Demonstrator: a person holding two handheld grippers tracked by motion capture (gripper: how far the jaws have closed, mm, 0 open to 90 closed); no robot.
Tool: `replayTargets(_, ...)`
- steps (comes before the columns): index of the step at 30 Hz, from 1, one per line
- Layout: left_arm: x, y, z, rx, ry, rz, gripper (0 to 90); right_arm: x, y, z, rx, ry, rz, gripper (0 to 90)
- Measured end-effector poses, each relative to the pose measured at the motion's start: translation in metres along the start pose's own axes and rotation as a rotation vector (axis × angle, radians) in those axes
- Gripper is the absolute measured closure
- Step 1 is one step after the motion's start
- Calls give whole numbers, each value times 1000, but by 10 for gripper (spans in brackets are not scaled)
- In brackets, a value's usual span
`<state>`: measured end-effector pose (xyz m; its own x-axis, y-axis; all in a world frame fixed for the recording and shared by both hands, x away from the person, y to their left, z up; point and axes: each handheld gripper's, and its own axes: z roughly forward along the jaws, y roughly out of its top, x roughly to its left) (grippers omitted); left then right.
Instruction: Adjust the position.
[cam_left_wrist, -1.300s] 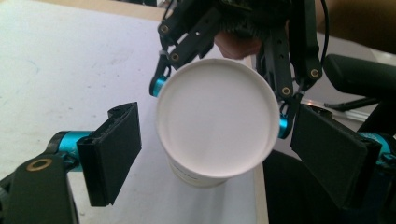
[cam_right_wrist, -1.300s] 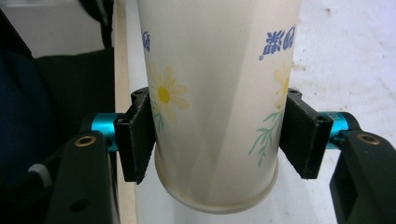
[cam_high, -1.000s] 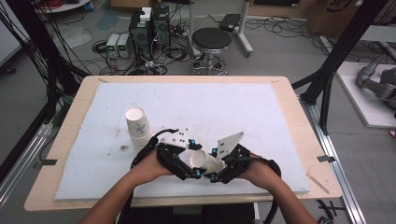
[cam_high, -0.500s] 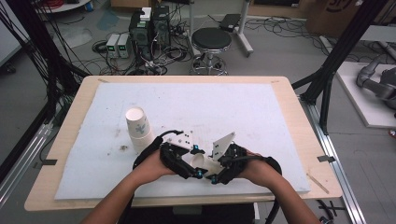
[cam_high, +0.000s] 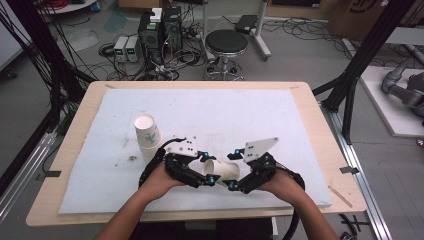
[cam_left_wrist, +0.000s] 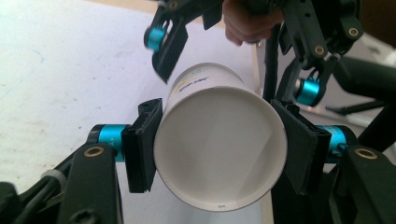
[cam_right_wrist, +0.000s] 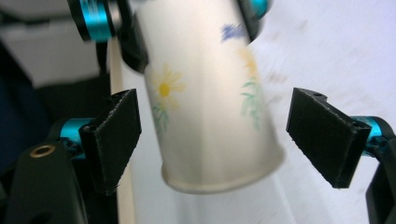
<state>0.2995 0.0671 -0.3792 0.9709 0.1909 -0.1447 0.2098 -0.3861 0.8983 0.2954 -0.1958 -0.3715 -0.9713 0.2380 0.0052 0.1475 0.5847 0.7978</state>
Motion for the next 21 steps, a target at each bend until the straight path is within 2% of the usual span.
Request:
replayTargets(5,0,-5,-5,-72,11,-21,373,0,-3,-12,-114,-29,33,184)
replayTargets(9,0,-9,-8,-115,21,-36,372,2,-8,-16,-197,-33,69,184)
replayTargets(12,-1,-14,-10,-136,27,-40,371,4,-14,-17,-229,-45,107,184)
replayTargets(15,-3,-18,-13,-157,39,-39,371,6,-22,-19,-278,-75,116,184)
replayTargets(17,-4,-21,-14,-185,42,-48,370,9,-29,-18,-301,-78,131,184)
replayTargets(21,-8,-25,-18,-229,48,-42,370,12,-42,-13,-307,-81,132,184)
